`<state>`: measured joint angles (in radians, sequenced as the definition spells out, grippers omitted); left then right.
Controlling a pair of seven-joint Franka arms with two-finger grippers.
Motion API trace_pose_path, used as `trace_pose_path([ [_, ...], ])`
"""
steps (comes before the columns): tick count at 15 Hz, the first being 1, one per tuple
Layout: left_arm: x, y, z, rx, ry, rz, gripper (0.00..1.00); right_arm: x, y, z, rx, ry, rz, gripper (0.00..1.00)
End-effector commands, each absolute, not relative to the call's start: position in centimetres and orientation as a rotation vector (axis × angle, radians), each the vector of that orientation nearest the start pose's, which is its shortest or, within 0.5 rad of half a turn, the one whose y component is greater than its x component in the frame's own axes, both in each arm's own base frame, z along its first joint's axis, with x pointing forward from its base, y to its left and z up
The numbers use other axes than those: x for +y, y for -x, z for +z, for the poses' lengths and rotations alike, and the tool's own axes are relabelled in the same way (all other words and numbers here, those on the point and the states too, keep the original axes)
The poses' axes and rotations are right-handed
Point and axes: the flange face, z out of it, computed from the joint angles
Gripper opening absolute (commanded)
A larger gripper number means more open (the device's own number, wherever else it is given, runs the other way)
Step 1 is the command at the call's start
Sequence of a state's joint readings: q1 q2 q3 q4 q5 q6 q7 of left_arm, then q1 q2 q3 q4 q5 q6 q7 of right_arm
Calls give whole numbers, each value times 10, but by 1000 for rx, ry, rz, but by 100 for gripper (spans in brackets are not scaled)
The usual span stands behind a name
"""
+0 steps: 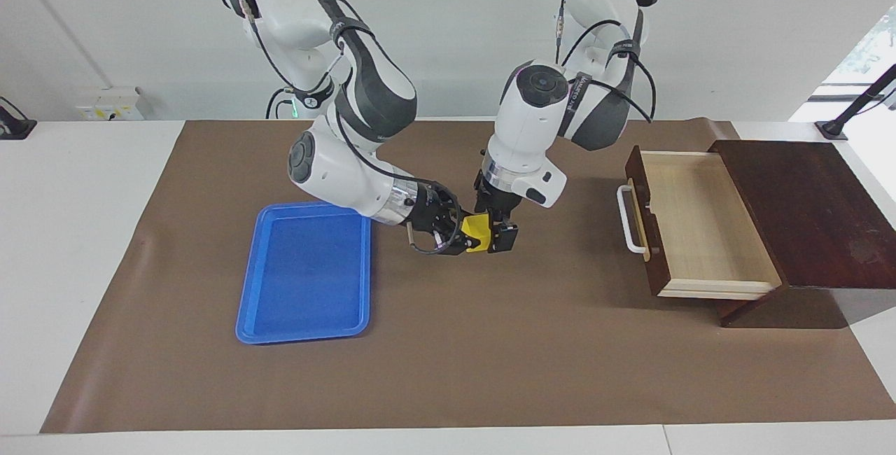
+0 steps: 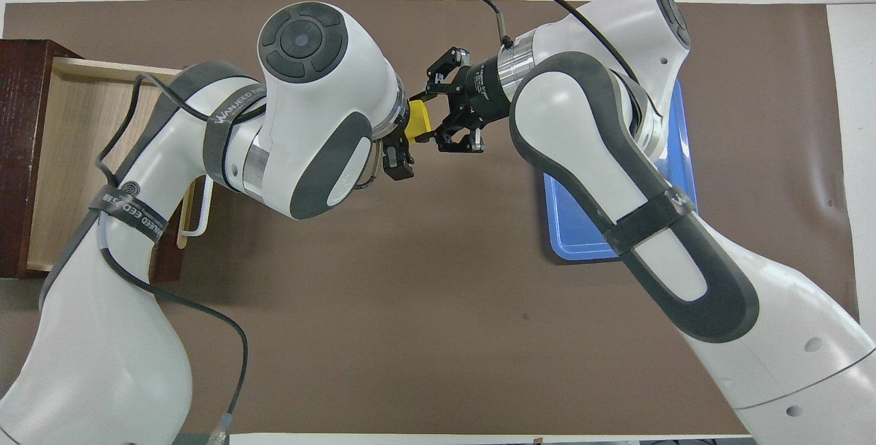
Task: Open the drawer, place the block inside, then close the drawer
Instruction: 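Grasp the yellow block with the left gripper from the right gripper, then lower the block into the drawer with the left gripper while the right gripper retracts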
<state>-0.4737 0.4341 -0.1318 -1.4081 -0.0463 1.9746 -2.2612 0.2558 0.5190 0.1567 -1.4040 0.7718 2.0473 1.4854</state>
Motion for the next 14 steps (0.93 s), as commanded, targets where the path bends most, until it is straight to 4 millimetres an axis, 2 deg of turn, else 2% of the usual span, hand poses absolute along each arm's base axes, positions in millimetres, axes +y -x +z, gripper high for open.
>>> trace_pose_path([
  [1,-393,-585,472,2231,-1950,-133,98,304,-653,443,1639,1840,762,0],
  [2,-397,-583,471,2226,-1955,-131,80,304,-653,443,1639,1840,763,0],
  [3,-400,-580,470,2222,-1965,-130,58,302,-653,445,1639,1838,761,0],
  [4,-400,-579,468,2224,-1967,-131,26,302,-654,443,1640,1838,761,0],
  [5,-399,-580,469,2223,-1966,-130,0,302,-653,445,1638,1836,761,0],
  [12,-393,-583,470,2227,-1979,-116,0,294,-656,444,1659,1817,772,0],
  [13,-390,-584,474,2228,-1973,-115,0,292,-657,445,1668,1801,784,3],
  [14,-387,-584,477,2232,-1973,-112,0,290,-658,445,1693,1778,789,99],
])
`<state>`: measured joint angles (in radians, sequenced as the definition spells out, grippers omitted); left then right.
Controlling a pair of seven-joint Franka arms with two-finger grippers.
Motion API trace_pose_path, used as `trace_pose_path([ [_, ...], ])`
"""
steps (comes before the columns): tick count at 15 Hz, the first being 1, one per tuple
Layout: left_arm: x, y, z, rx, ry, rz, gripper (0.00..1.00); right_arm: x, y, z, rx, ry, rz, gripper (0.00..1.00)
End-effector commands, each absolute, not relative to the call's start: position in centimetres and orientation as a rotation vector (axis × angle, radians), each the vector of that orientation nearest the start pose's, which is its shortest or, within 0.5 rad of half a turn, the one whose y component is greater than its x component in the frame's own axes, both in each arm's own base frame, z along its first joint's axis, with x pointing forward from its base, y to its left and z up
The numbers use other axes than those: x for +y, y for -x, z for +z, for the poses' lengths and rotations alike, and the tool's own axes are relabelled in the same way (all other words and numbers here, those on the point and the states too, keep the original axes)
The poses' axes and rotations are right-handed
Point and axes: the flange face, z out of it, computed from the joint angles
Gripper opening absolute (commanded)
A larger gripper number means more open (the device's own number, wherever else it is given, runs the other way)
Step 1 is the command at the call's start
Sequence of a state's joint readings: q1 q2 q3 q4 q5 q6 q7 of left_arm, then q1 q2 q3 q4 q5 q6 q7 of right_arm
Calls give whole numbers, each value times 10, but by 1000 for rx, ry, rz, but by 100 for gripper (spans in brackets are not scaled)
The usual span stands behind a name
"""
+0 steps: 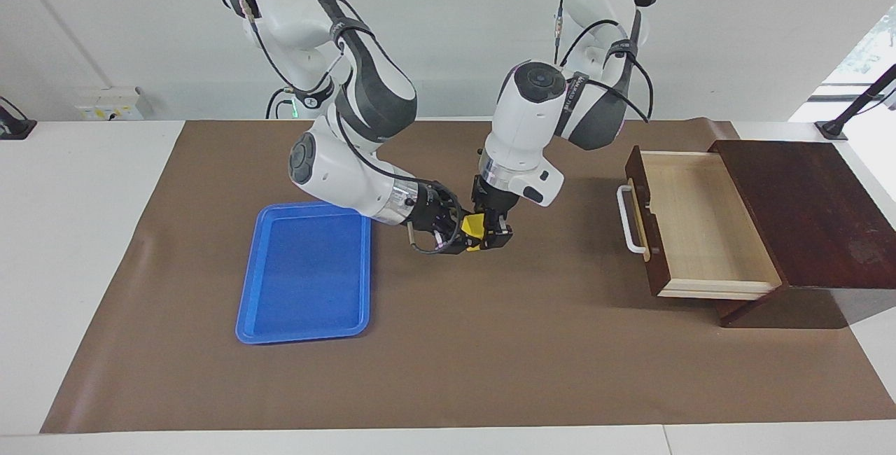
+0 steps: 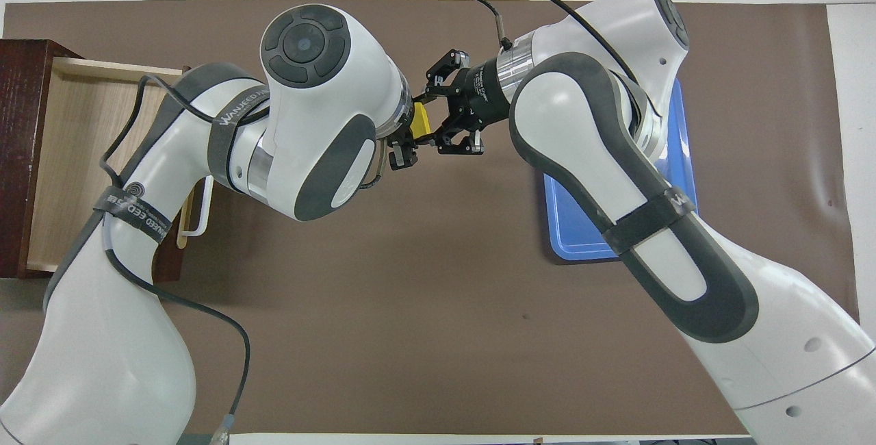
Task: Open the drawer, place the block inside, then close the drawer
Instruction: 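Lower the block into the drawer with the left gripper while the right gripper retracts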
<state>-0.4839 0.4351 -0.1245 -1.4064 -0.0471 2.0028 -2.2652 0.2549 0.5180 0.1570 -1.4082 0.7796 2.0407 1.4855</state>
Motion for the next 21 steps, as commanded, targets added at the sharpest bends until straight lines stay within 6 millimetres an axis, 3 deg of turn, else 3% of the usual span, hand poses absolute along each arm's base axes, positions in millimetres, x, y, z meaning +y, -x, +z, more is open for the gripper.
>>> trace_pose_path([
  [1,-381,-584,483,2238,-1976,-110,0,285,-660,446,1703,1769,792,100],
  [4,-334,-595,504,2268,-1997,-109,0,273,-663,453,1709,1756,775,100],
  [5,-317,-596,510,2261,-2049,-119,0,271,-664,454,1710,1754,774,100],
  [7,-278,-595,524,2183,-2210,-139,0,249,-670,458,1723,1747,765,100],
  [10,-185,-600,554,2082,-2362,-176,0,201,-674,471,1676,1808,743,100],
  [12,-122,-601,563,2038,-2392,-170,0,170,-671,478,1613,1923,715,100],
  [16,-39,-605,551,1886,-2502,-130,0,118,-651,497,1338,2308,578,100],
  [19,-21,-578,509,1859,-2557,10,0,84,-637,509,984,2619,459,100],
  [21,-14,-562,479,1859,-2543,57,0,64,-630,518,661,2803,368,100],
])
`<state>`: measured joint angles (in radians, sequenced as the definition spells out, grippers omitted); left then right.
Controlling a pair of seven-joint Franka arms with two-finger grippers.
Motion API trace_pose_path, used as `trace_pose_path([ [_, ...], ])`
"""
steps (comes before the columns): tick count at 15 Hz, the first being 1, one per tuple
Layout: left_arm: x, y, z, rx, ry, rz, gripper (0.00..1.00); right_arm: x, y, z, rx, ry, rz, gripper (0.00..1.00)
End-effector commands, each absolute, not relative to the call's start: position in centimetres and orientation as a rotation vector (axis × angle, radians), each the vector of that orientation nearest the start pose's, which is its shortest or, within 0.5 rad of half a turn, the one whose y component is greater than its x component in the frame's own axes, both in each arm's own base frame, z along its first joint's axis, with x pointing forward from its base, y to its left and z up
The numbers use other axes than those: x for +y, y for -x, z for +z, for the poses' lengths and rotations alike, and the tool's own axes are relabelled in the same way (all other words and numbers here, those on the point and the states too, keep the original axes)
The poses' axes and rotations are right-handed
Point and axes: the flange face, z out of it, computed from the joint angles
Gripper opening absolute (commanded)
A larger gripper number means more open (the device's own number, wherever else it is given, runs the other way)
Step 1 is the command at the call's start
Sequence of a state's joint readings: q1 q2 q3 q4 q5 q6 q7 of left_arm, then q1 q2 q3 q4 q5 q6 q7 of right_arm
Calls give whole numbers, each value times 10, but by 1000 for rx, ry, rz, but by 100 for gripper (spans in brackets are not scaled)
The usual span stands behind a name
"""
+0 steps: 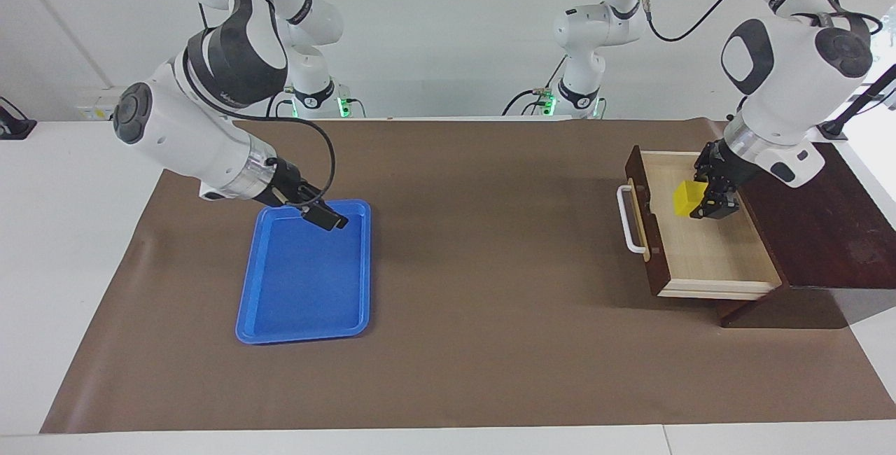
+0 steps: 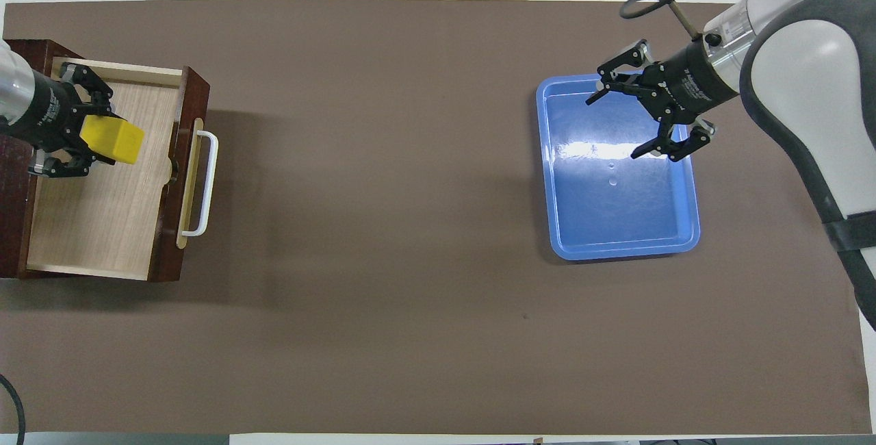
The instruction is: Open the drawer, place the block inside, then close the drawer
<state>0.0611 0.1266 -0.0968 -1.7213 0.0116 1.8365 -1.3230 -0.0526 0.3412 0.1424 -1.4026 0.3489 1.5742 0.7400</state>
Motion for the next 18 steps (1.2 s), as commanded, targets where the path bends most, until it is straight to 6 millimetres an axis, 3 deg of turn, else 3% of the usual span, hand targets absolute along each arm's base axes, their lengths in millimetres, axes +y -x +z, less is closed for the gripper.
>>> trace_pose_path([
  [1,2,-562,475,-1885,2503,-60,0,53,-630,521,485,2876,319,100],
  [3,21,-562,473,-1899,2493,-61,0,38,-627,532,131,3016,230,100],
  [6,26,-557,452,-1922,2472,-55,0,10,-616,562,-120,3072,151,100],
  [8,22,-555,446,-1921,2477,-58,0,-2,-599,586,-120,3096,157,100],
  [10,19,-554,443,-1954,2451,-56,0,2,-571,618,-111,3112,184,100],
  [12,17,-555,443,-1965,2444,-58,0,2,-545,636,-97,3121,205,100],
  [15,18,-553,440,-1965,2442,-54,0,-4,-531,628,-75,3120,261,100],
  [16,18,-552,441,-1962,2446,-58,29,-9,-530,618,-75,3120,242,100],
  [17,18,-554,443,-1952,2456,-62,85,-14,-535,613,-65,3127,156,100],
  [18,11,-557,445,-1957,2454,-63,100,-20,-536,608,-48,3128,144,100],
])
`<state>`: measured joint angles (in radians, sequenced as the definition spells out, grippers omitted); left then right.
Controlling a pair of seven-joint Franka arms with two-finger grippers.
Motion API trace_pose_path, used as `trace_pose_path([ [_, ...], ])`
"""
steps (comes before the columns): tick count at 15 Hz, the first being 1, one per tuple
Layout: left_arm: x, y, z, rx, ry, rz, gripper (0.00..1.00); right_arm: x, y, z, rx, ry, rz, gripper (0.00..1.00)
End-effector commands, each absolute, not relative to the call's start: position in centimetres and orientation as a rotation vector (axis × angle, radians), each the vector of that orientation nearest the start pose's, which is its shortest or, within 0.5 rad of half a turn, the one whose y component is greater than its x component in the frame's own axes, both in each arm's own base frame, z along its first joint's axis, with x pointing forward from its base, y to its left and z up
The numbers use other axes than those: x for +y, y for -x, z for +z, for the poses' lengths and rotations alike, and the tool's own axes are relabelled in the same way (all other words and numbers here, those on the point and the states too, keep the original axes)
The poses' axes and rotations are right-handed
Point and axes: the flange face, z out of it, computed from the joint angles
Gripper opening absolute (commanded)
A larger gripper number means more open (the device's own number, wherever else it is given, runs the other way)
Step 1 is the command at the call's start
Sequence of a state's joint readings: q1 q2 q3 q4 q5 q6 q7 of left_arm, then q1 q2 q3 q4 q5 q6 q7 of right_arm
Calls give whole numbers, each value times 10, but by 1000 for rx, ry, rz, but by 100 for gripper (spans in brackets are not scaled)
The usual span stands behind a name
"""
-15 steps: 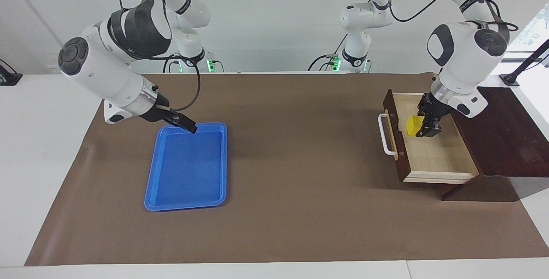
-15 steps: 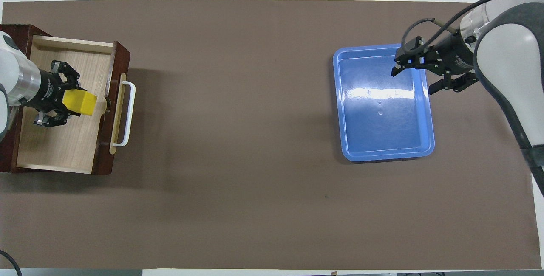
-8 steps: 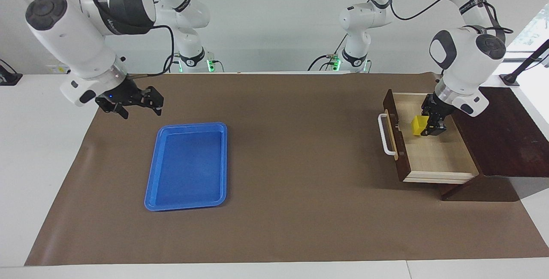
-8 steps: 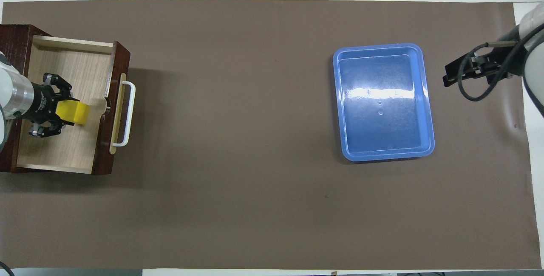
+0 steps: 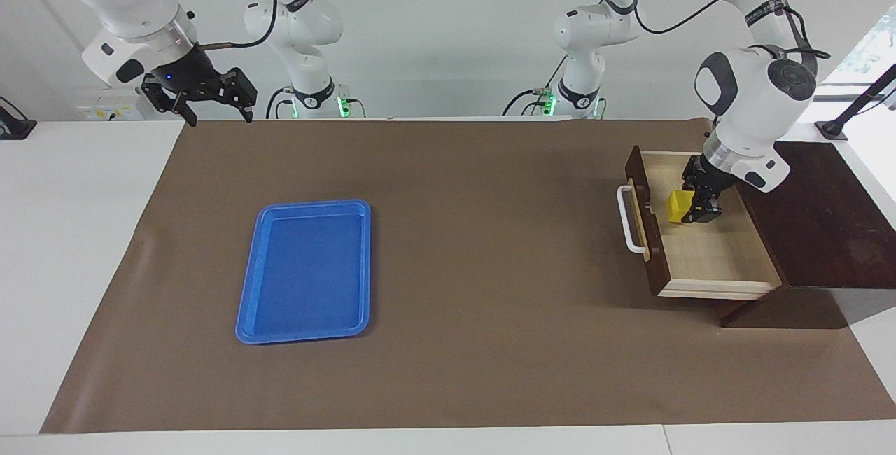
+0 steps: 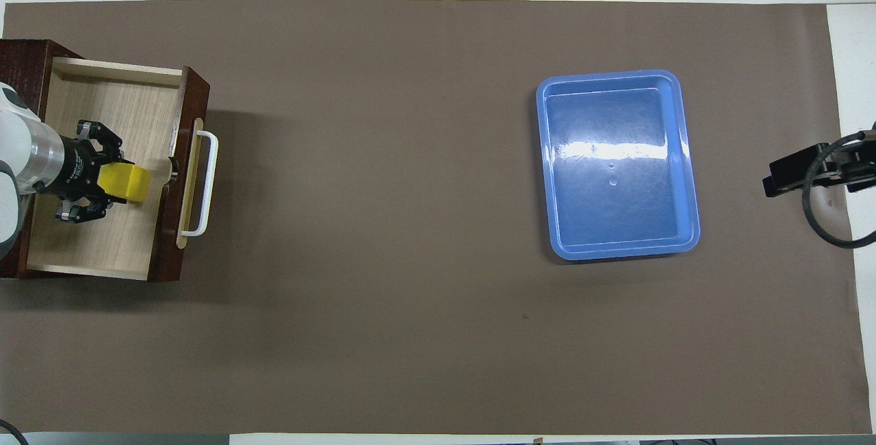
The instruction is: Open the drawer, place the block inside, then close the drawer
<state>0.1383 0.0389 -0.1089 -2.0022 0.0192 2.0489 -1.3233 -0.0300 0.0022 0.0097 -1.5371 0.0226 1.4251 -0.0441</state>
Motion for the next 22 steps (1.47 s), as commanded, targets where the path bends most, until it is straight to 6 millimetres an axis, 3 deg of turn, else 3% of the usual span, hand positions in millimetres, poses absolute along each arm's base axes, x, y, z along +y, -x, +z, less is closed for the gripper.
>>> trace_pose_path([
  [1,-5,-562,455,-1933,2481,-69,100,-23,-537,607,-41,3129,136,100],
  [5,-73,-586,497,-1960,2452,-26,100,-25,-538,604,-36,3126,153,100],
  [7,-97,-581,492,-1958,2450,-25,100,-27,-538,604,-31,3128,151,100],
  [11,-95,-566,461,-1935,2438,-10,100,-32,-541,607,-26,3149,129,100],
  [13,-92,-564,455,-1945,2436,-18,100,-28,-540,606,-36,3151,134,100],
  [19,-81,-569,457,-1885,2434,-129,100,-30,-540,606,-41,3175,135,100],
  [22,-55,-576,461,-1855,2402,-212,100,-31,-540,606,-55,3177,138,100],
])
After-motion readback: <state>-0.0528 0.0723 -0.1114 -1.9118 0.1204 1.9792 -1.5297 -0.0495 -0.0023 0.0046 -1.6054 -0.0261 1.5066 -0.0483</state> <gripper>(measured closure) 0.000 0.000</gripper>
